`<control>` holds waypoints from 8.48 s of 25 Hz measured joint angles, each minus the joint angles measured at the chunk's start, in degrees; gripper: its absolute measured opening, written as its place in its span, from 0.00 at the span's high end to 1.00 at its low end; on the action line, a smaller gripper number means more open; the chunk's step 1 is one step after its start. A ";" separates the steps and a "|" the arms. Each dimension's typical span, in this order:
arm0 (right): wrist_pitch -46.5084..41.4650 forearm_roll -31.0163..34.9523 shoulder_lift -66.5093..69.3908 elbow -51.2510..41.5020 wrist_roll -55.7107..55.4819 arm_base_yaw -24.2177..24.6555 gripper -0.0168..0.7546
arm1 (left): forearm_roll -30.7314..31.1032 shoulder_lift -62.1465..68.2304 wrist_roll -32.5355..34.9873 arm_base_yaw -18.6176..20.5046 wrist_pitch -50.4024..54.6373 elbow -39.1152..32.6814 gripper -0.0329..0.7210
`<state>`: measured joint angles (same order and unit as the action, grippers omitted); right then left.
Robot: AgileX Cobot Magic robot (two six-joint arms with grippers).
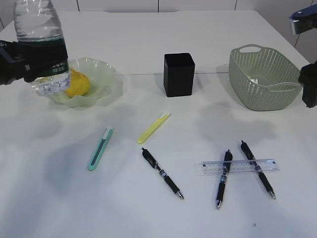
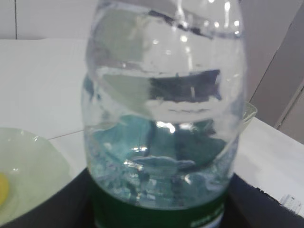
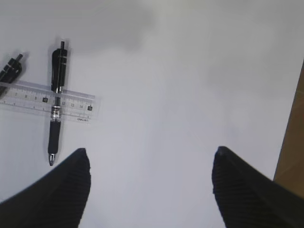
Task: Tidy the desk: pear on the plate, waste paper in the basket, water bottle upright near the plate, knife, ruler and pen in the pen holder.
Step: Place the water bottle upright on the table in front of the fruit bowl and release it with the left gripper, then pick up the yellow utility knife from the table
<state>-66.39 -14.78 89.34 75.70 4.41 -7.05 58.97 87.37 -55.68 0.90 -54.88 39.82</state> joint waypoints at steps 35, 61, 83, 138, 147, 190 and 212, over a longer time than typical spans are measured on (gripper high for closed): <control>4.50 1.18 0.00 0.00 -0.14 0.00 0.22 | -13.47 24.26 30.85 0.14 -7.38 0.11 0.45; 4.60 1.18 0.10 0.00 -0.14 0.00 0.22 | -16.93 38.06 37.35 0.14 -14.43 1.44 0.45; 4.93 1.18 0.10 0.00 -0.14 0.00 0.22 | -16.57 41.63 40.01 0.04 -14.29 4.74 0.31; 4.73 1.18 0.10 0.00 -0.14 0.00 0.22 | -31.42 8.50 29.59 3.71 9.74 1.25 0.18; 4.73 1.06 0.10 0.00 -0.14 0.00 0.22 | -32.06 5.96 19.46 9.43 21.45 1.25 0.19; 4.63 1.79 0.10 0.00 -0.14 0.00 0.22 | 41.95 -5.56 -53.51 9.67 36.99 0.93 0.24; 3.17 10.29 6.17 0.04 13.28 -4.90 0.22 | 46.73 -11.89 -60.42 9.67 28.66 0.93 0.24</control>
<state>-63.22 -4.49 95.51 75.74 17.69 -11.95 105.69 75.48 -116.10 10.56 -26.23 40.75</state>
